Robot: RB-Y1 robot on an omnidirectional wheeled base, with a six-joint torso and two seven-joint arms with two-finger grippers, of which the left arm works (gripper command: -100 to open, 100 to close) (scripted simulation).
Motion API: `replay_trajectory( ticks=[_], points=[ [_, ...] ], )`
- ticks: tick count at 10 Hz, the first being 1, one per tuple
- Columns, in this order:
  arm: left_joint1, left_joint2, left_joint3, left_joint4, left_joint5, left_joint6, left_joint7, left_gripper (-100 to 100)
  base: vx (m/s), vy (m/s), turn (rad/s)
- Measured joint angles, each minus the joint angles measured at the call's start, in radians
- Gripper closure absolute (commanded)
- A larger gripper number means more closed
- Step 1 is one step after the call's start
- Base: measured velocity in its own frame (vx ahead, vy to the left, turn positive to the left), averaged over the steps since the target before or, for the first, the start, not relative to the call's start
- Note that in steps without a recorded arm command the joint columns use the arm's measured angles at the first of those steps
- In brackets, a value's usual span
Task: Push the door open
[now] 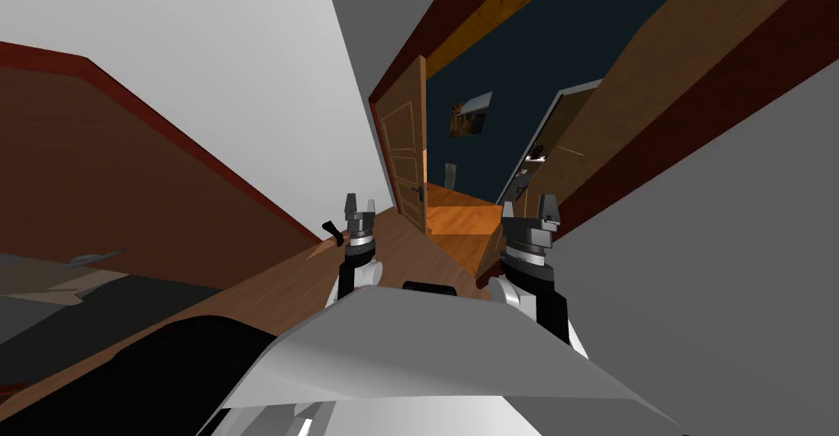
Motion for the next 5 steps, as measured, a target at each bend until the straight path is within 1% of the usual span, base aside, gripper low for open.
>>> replay_trajectory(
  ticks=[1, 2, 4, 5],
  points=[
    [-0.014, 0.004, -0.003, 0.02, -0.002, 0.003, 0.003, -100, 0.077, 0.058, -0.035],
    [-0.018, 0.009, -0.01, 0.039, -0.004, 0.0, 0.008, -100, 0.091, 0.072, -0.03],
    [-0.056, 0.021, -0.011, 0.091, -0.006, 0.007, 0.023, -100, 0.1, 0.086, -0.033],
    [-0.068, 0.029, -0.018, 0.12, -0.008, 0.007, 0.031, -100, 0.113, 0.106, -0.038]
  ],
)
